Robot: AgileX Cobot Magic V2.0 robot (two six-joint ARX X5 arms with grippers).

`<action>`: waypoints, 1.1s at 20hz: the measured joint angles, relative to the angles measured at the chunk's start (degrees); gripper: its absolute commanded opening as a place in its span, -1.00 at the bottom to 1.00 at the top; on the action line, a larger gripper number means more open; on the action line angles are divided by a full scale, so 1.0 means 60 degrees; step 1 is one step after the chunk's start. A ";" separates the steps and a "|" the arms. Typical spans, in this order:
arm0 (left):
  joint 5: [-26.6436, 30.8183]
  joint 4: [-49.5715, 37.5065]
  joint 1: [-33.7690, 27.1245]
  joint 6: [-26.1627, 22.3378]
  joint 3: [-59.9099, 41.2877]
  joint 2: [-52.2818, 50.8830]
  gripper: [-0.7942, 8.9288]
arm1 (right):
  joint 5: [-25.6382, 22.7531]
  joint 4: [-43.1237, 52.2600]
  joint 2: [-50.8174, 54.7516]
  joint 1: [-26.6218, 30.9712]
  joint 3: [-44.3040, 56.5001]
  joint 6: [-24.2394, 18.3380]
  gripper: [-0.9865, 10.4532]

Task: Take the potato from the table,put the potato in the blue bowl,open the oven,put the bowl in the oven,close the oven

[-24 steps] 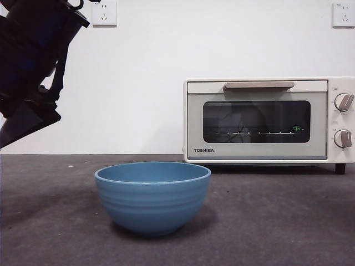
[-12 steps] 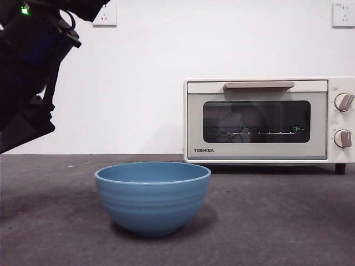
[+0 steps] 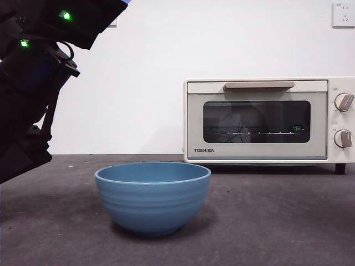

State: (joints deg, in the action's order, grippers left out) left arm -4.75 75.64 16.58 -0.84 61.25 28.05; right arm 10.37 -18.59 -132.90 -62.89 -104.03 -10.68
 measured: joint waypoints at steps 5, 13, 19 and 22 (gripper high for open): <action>-0.0007 -0.0004 0.0000 0.0000 0.0000 0.0000 -0.85 | -0.0270 -0.0623 -0.0076 0.0000 0.0000 0.0124 -0.73; -0.0025 -0.0004 0.0000 0.0000 0.0000 0.0000 -0.85 | -0.0397 -0.3621 -0.0051 0.0106 -0.1927 0.1188 -0.72; -0.0025 0.0000 0.0000 0.0000 0.0000 0.0000 -0.85 | -0.0951 -0.8710 0.0186 0.0237 -0.6018 0.1188 -0.73; -0.0025 -0.0004 0.0000 0.0000 0.0000 0.0000 -0.85 | -0.1912 -0.9832 0.0240 0.0302 -0.7304 0.1239 -0.72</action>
State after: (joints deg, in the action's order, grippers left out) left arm -4.91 75.61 16.58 -0.84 61.25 28.05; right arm -1.10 -77.58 -131.46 -61.08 -147.85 -3.25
